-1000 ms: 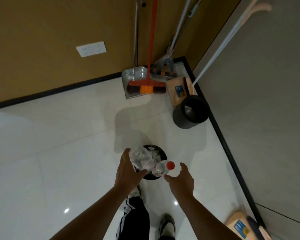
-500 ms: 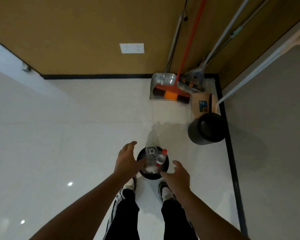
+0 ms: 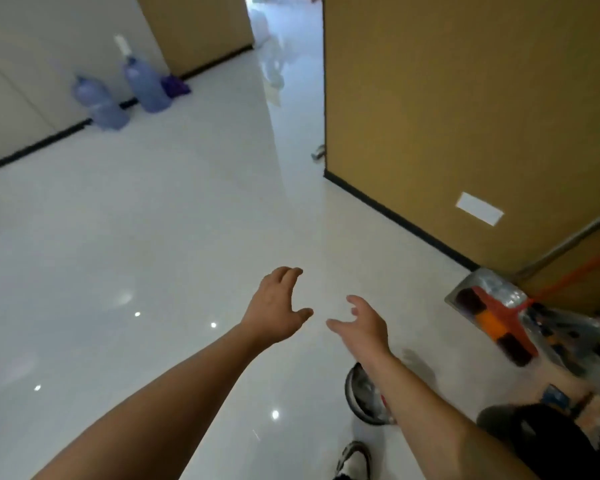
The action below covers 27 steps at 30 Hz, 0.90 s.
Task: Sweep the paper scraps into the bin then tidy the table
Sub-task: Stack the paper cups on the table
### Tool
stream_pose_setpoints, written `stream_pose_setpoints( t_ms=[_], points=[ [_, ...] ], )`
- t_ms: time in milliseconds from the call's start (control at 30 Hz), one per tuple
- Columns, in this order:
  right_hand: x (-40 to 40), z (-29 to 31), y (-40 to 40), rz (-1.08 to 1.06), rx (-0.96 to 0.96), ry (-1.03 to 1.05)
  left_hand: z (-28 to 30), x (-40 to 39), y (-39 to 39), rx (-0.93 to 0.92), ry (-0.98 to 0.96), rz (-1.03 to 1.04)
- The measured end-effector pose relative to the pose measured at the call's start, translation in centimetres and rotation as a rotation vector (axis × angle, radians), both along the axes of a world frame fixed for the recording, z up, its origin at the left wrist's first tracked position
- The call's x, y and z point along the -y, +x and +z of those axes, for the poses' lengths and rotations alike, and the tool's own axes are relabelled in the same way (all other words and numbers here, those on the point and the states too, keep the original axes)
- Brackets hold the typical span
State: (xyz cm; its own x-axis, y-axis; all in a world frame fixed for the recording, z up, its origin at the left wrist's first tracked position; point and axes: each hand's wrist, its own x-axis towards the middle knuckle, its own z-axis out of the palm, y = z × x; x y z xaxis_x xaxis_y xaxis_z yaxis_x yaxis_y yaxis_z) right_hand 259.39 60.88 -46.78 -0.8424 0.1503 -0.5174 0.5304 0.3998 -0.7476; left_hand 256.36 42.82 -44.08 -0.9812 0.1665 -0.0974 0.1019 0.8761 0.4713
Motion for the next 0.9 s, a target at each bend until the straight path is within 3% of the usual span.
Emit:
stream_pose_setpoints(
  t_ms=[200, 400, 667, 900],
  points=[
    [20.2, 9.3, 0.6, 0.403, -0.265, -0.052, 9.6, 19.7, 8.4, -0.268, -0.035, 0.375],
    [43.1, 15.3, 13.2, 0.804, -0.458, -0.124, 14.9, 40.4, 26.0, -0.394, -0.11, 0.751],
    [64.0, 16.0, 32.6, 1.183, -0.476, -0.208, 16.3, 58.3, 51.3, -0.386, -0.187, 1.211],
    [78.6, 13.5, 44.9, 1.478, -0.407, -0.16, 14.4, 68.3, 66.7, -0.405, -0.181, 1.527]
  ],
)
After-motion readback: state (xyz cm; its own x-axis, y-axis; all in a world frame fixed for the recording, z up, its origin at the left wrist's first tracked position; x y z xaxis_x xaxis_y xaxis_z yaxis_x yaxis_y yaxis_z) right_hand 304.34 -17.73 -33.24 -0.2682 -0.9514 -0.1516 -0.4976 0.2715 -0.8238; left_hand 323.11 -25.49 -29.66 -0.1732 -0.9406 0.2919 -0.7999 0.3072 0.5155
